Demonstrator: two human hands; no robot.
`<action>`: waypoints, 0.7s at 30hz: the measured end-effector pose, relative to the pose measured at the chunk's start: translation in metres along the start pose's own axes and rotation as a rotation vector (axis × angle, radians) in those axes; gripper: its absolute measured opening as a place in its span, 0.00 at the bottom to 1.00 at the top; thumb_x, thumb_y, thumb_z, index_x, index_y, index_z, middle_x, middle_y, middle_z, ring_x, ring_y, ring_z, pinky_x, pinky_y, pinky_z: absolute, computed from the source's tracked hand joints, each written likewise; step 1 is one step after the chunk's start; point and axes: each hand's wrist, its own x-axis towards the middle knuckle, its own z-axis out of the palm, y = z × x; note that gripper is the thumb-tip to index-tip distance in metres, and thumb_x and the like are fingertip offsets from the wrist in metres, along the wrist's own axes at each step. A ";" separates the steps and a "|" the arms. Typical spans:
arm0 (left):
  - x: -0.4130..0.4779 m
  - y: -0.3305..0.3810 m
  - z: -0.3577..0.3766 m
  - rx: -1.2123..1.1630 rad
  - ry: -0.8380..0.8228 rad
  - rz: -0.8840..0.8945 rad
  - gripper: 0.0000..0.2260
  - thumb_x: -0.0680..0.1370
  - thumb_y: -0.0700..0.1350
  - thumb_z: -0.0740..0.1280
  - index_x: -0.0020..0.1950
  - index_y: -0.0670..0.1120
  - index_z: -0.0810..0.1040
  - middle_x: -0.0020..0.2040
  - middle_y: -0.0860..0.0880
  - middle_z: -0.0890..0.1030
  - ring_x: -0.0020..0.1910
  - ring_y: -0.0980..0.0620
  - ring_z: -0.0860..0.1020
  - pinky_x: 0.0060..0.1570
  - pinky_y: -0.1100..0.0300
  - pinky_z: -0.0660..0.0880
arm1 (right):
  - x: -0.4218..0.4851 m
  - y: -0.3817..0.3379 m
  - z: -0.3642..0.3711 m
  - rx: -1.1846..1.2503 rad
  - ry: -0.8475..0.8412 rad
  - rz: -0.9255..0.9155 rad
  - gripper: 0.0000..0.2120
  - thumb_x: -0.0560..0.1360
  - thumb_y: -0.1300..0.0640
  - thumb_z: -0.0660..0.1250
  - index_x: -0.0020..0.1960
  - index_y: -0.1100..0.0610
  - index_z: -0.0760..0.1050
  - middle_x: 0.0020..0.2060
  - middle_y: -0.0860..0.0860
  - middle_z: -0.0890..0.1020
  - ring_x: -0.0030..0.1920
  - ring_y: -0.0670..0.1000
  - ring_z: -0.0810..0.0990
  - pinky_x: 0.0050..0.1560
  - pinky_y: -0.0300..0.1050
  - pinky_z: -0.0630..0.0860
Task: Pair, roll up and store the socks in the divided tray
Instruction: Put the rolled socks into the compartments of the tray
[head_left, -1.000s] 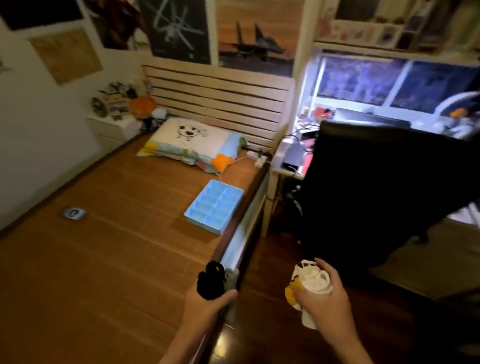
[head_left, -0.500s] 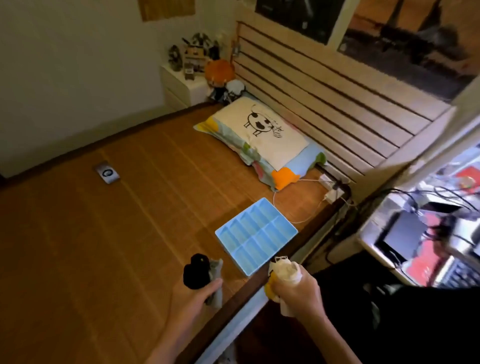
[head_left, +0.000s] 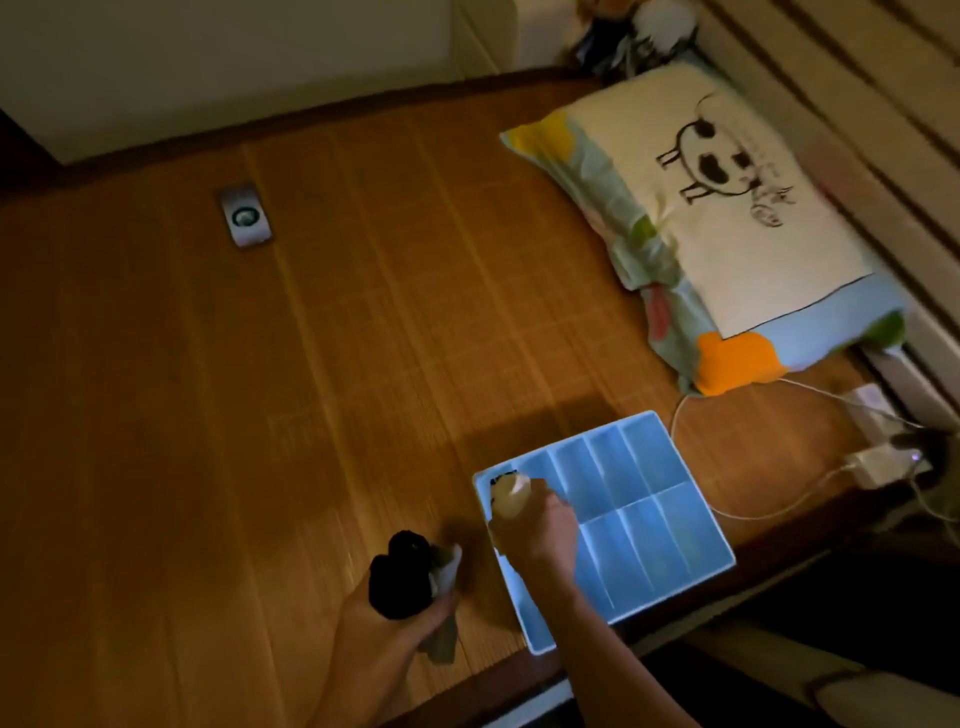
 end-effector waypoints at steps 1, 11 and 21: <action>0.009 -0.006 0.004 0.005 0.001 0.004 0.13 0.67 0.30 0.80 0.46 0.37 0.80 0.40 0.46 0.83 0.41 0.55 0.82 0.36 0.75 0.74 | 0.011 0.004 0.013 -0.019 0.001 -0.009 0.22 0.70 0.50 0.73 0.60 0.58 0.75 0.54 0.54 0.81 0.55 0.57 0.80 0.56 0.48 0.77; 0.057 -0.039 0.020 -0.069 -0.028 -0.106 0.18 0.65 0.33 0.82 0.52 0.42 0.82 0.44 0.50 0.87 0.45 0.54 0.86 0.40 0.63 0.80 | 0.031 0.030 0.062 0.001 0.123 -0.202 0.23 0.74 0.61 0.71 0.67 0.61 0.68 0.56 0.57 0.80 0.53 0.57 0.76 0.53 0.50 0.73; 0.054 -0.045 0.022 -0.084 -0.077 -0.057 0.16 0.67 0.35 0.81 0.48 0.48 0.80 0.40 0.56 0.86 0.40 0.58 0.85 0.40 0.61 0.81 | 0.015 0.028 0.050 0.148 -0.011 -0.160 0.09 0.75 0.61 0.71 0.55 0.60 0.79 0.46 0.54 0.84 0.46 0.55 0.83 0.45 0.48 0.78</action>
